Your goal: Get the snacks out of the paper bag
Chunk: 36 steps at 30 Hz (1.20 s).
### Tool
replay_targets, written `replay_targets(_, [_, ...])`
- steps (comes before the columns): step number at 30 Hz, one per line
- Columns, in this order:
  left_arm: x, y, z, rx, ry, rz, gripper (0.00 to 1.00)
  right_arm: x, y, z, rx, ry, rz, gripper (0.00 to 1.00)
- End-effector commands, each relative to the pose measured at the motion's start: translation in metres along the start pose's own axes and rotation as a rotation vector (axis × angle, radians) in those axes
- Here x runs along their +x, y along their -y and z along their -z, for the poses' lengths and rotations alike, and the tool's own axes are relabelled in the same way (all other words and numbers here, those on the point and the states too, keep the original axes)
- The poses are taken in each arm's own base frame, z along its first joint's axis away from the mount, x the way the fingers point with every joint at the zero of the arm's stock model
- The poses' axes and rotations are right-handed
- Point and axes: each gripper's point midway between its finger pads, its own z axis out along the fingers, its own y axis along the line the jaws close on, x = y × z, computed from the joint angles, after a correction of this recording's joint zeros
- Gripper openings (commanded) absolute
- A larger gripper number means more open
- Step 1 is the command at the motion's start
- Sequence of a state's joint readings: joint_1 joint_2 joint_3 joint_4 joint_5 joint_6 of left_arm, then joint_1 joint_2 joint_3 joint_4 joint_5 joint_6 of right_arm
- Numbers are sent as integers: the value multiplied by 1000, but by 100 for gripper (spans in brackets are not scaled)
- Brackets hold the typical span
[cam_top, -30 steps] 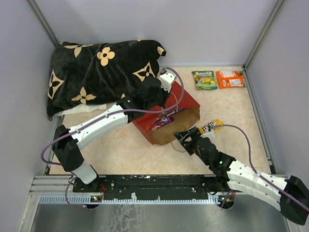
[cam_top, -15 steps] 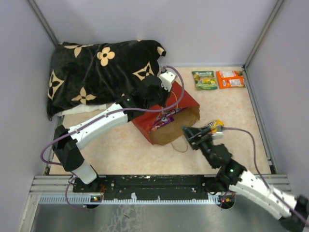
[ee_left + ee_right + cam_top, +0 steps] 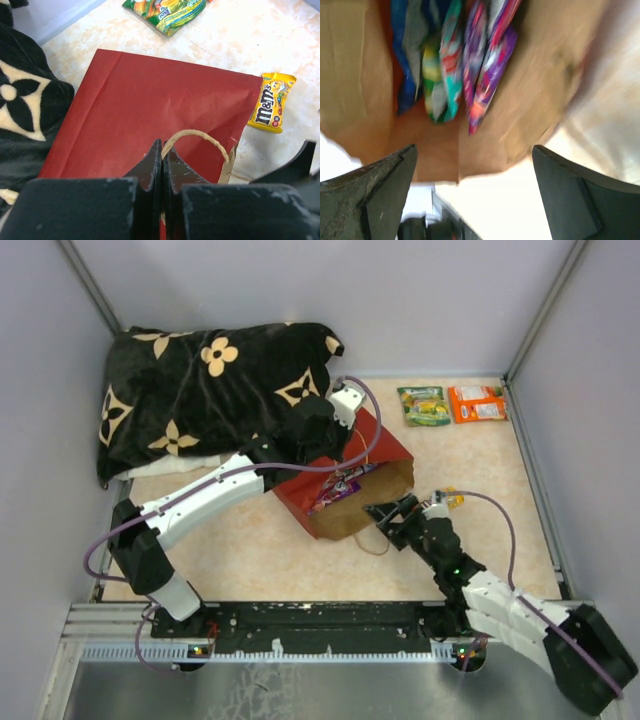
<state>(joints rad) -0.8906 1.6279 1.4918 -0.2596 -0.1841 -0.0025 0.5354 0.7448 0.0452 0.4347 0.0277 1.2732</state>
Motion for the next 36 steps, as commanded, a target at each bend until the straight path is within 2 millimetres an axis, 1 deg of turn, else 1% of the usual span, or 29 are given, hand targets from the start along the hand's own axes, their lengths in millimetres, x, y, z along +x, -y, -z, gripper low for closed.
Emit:
replay_targets(1, [-29,-7,14,-10,68,14,0,51,-87,7,-243,-85,123,97])
replay_targets(3, [-30,-9,13,0,66,32,0,93,-98,9,-206,-117,220,98])
replay_targets(4, [-29,-10,12,7,62,40,0,109,-102,9,-222,-152,220,98])
replay_targets(5, [-29,-10,12,8,60,46,0,120,-100,8,-242,-189,189,98])
replay_targets(6, [-28,-12,11,6,57,47,0,119,-104,6,-286,-187,136,98])
replay_targets(7, [-28,-12,11,4,55,47,0,115,-91,1,-272,-185,108,98])
replay_targets(8, [-28,-12,11,4,55,47,1,106,-84,-2,-272,-185,72,98])
replay_targets(9, [-27,-12,11,3,54,47,1,92,-77,-3,-282,-178,30,98])
replay_targets(10, [-28,-12,11,2,55,47,1,83,-74,1,-309,-194,4,98])
replay_targets(11, [-28,-12,11,1,55,47,1,69,-70,1,-316,-186,-15,98])
replay_targets(13, [-29,-14,12,-2,56,48,2,44,-61,-2,-299,-143,-23,98])
replay_targets(15, [-29,-14,11,-1,56,52,3,34,-59,-4,-269,-118,16,98])
replay_targets(18, [-29,-17,11,-4,54,58,4,25,-61,-4,-248,-80,60,99])
replay_targets(20, [-29,-19,10,1,53,68,4,22,-60,-4,-238,-71,65,99])
replay_targets(22, [-30,-20,9,6,50,81,4,23,-57,-3,-247,-88,40,99])
replay_targets(23, [-30,-21,9,8,50,88,4,22,-61,-2,-279,-93,22,99])
replay_targets(24, [-30,-22,9,10,50,92,4,25,-57,-4,-272,-108,15,99])
replay_targets(28, [-27,-23,8,6,43,95,5,30,-52,-8,-271,-130,26,97])
replay_targets(32, [-24,-24,4,-3,33,95,5,28,-52,-11,-264,-119,30,96])
replay_targets(36, [-25,-25,5,-10,41,94,5,17,-52,-12,-247,-57,-1,92])
